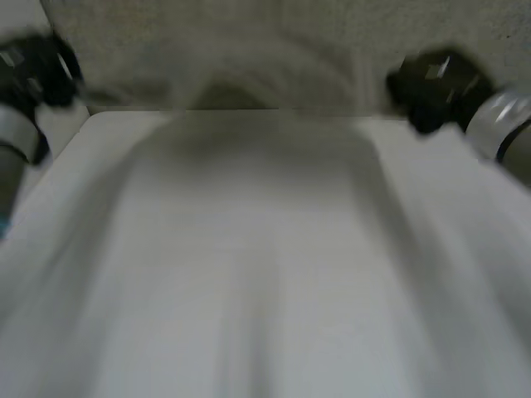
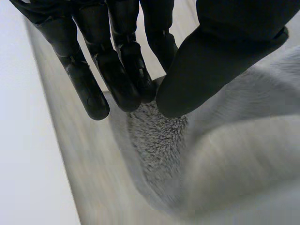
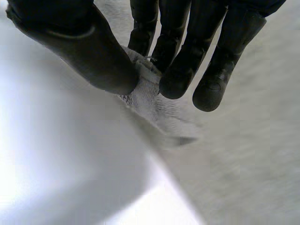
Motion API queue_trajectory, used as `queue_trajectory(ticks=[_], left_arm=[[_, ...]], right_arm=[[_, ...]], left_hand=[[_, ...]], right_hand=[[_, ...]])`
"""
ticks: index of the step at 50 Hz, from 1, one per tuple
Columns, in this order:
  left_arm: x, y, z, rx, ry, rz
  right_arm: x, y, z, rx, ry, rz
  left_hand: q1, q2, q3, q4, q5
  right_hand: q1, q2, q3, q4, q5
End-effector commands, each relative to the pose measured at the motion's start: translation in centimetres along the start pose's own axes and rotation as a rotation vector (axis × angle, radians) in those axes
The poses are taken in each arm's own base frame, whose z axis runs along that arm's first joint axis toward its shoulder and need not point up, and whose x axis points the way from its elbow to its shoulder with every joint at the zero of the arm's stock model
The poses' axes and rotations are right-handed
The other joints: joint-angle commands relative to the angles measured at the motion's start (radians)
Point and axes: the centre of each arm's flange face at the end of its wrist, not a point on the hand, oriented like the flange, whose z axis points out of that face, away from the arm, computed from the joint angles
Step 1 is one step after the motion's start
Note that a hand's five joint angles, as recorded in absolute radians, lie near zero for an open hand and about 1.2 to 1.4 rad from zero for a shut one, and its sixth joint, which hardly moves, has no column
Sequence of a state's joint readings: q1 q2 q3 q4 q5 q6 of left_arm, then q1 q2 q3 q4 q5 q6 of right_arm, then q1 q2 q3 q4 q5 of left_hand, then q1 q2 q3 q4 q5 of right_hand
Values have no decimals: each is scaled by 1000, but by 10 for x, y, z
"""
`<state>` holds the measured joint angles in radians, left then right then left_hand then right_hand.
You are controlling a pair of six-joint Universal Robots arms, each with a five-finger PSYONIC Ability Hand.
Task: Fold the laundry
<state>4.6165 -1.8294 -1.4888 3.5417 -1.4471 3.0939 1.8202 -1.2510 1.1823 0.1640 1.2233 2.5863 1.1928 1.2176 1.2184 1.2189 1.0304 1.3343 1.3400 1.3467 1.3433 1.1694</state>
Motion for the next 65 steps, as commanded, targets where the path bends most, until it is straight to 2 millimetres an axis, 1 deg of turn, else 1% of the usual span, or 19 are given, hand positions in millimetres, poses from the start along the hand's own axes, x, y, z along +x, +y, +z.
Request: queue_trajectory(ticks=[1,5,9,16,22,24,27,29,34,41,44,46,49,51,52,54,57,59,65], left_arm=[[-5,118,-43,-336,26,49],[-11,148,-62,-449,38,171],[-18,151,-72,-495,38,241],[-29,116,-90,-496,41,344],[-27,87,-100,-464,75,342],[-33,62,-108,-441,64,339],[-40,46,-118,-459,59,317],[-39,38,-125,-474,75,295],[-30,31,-146,-537,177,228],[-28,40,-152,-554,263,304],[-33,57,-136,-546,286,322],[-17,70,-113,-490,369,336],[-9,77,-99,-466,385,345],[-5,95,-70,-444,339,375],[-5,95,-70,-444,339,375],[-8,106,-39,-409,264,405],[-8,111,-25,-390,239,413],[3,122,-2,-354,234,418],[9,143,31,-324,173,430]], right_arm=[[-63,95,2,-201,-197,-47],[-77,123,0,-273,-245,-59],[-75,135,-7,-320,-258,-82],[-29,104,-34,-350,-169,-58],[-10,89,-55,-407,-160,-32],[-3,81,-73,-472,-192,-6],[1,78,-84,-511,-216,-15],[8,73,-109,-581,-277,-62],[15,70,-127,-602,-352,-114],[20,76,-116,-524,-356,-51],[21,96,-99,-530,-359,-4],[23,103,-90,-531,-343,11],[24,113,-68,-538,-308,41],[22,124,-41,-534,-257,53],[22,124,-41,-534,-257,53],[24,129,-28,-529,-216,59],[31,137,-8,-509,-126,74],[34,145,10,-473,-57,93],[34,144,37,-372,24,122]], left_hand=[[203,179,178,177,191],[203,179,178,177,191],[203,179,178,177,191],[203,179,178,177,191],[203,179,178,177,191],[203,179,178,177,191],[203,179,178,177,191],[203,179,178,177,191],[203,179,178,177,191],[203,179,178,177,191],[203,179,178,177,191],[203,179,178,177,191],[203,179,178,177,191],[203,179,178,177,191],[203,179,178,177,191],[203,179,178,177,191],[203,179,178,177,191],[203,179,178,177,191],[203,179,178,177,191]], right_hand=[[62,56,50,53,52],[62,56,50,53,52],[62,56,50,53,52],[62,56,50,53,52],[62,56,50,53,52],[62,56,50,53,52],[62,56,50,53,52],[62,56,50,53,52],[62,56,50,53,52],[62,56,50,53,52],[62,56,50,53,52],[62,56,50,53,52],[62,56,50,53,52],[62,56,50,53,52],[62,56,50,53,52],[62,56,50,53,52],[62,56,50,53,52],[62,56,50,53,52],[62,56,50,53,52]])
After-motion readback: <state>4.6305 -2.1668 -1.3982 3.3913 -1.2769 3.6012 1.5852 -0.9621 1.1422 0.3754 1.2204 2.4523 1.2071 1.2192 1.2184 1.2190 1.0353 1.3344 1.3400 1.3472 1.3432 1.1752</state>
